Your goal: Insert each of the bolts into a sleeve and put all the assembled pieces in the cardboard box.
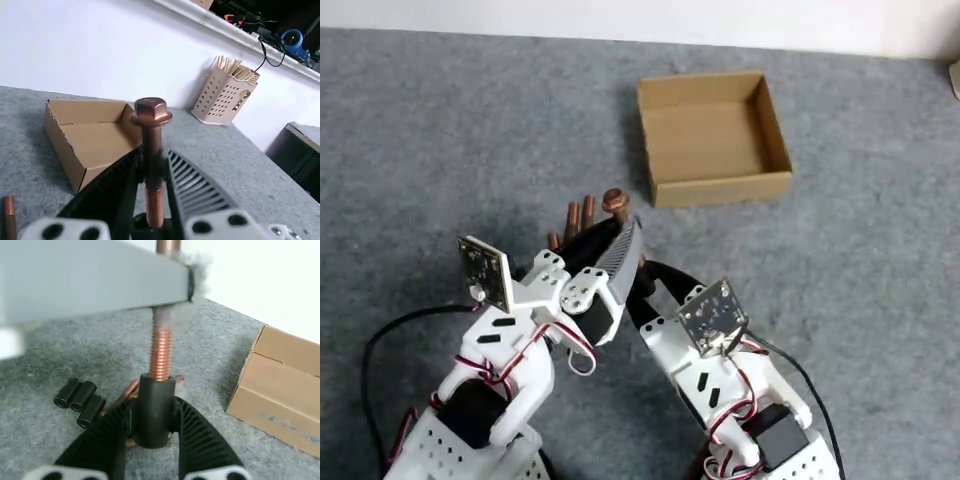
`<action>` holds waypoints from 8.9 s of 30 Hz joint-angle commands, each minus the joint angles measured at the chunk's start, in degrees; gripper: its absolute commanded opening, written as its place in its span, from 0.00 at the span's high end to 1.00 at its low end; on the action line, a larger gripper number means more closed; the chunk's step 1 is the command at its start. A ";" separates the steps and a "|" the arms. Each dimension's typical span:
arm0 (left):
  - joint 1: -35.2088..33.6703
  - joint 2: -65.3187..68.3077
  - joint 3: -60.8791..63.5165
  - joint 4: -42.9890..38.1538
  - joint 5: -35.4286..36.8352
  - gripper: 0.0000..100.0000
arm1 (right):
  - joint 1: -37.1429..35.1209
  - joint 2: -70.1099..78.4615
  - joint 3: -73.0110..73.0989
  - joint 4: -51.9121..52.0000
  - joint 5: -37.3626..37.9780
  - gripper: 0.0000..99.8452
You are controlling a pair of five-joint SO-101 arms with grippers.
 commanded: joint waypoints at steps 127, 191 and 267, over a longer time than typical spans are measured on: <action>-15.87 0.13 17.01 -15.30 -6.86 0.99 | 32.57 106.15 -87.87 0.92 0.79 1.00; -15.87 0.04 16.48 -12.57 -17.93 0.99 | 25.71 60.44 -91.82 55.87 -2.90 0.54; -40.04 54.55 -32.66 35.60 -3.16 0.99 | 1.10 24.66 -1.98 3.38 8.18 0.54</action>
